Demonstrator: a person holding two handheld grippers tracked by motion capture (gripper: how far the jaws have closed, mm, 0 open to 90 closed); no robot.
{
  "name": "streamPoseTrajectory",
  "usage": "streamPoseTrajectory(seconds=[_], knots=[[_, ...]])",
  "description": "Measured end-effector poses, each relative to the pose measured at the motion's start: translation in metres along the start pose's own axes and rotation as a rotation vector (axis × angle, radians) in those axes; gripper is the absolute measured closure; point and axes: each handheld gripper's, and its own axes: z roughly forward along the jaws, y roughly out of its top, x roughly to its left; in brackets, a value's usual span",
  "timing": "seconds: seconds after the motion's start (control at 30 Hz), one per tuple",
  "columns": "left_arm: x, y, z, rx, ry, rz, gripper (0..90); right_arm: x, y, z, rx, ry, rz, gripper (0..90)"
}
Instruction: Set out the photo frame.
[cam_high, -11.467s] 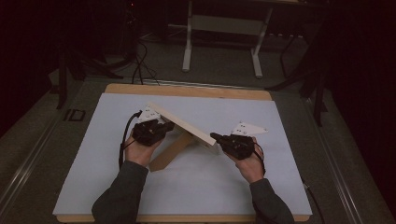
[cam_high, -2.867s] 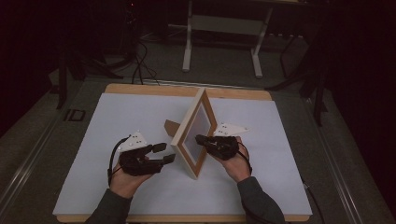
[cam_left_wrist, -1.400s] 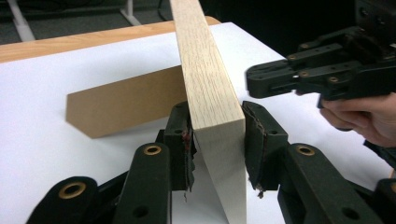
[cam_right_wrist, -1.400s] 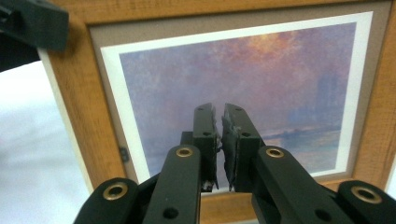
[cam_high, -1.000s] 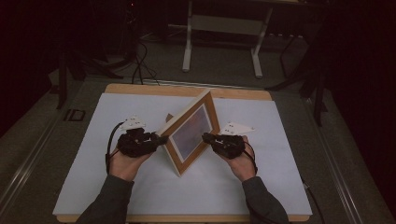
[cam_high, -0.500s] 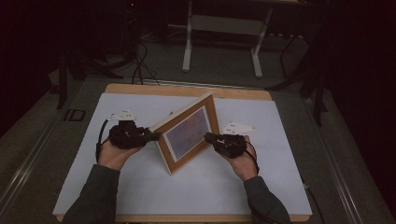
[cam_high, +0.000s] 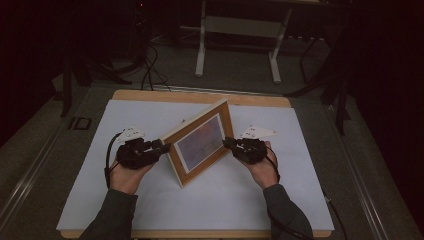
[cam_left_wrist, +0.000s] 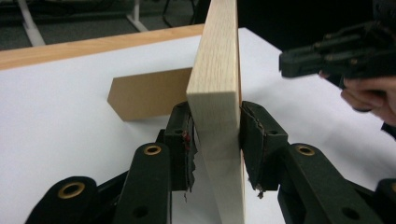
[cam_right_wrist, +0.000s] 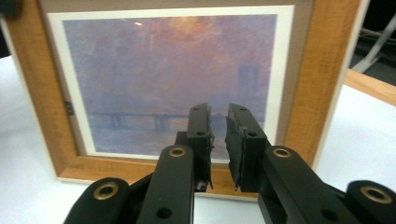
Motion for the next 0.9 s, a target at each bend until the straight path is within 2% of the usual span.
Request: streamPoseTrajectory(seconds=[0.17, 0.37, 0.73, 0.9], knots=[[0.0, 0.002, -0.002, 0.021, 0.001, 0.017, 68.1, -0.008, 0.004, -0.001, -0.009, -0.021, 0.011, 79.1], [0.01, 0.004, -0.008, 0.033, 0.014, 0.026, 67.9, -0.017, 0.007, -0.001, -0.003, -0.044, 0.02, 79.2], [0.036, 0.007, -0.02, 0.034, 0.063, -0.004, 68.3, -0.025, 0.011, 0.009, 0.013, -0.057, 0.017, 79.5], [0.046, 0.007, -0.021, 0.015, 0.038, -0.025, 68.7, -0.028, 0.019, 0.014, 0.011, -0.053, 0.021, 78.9]])
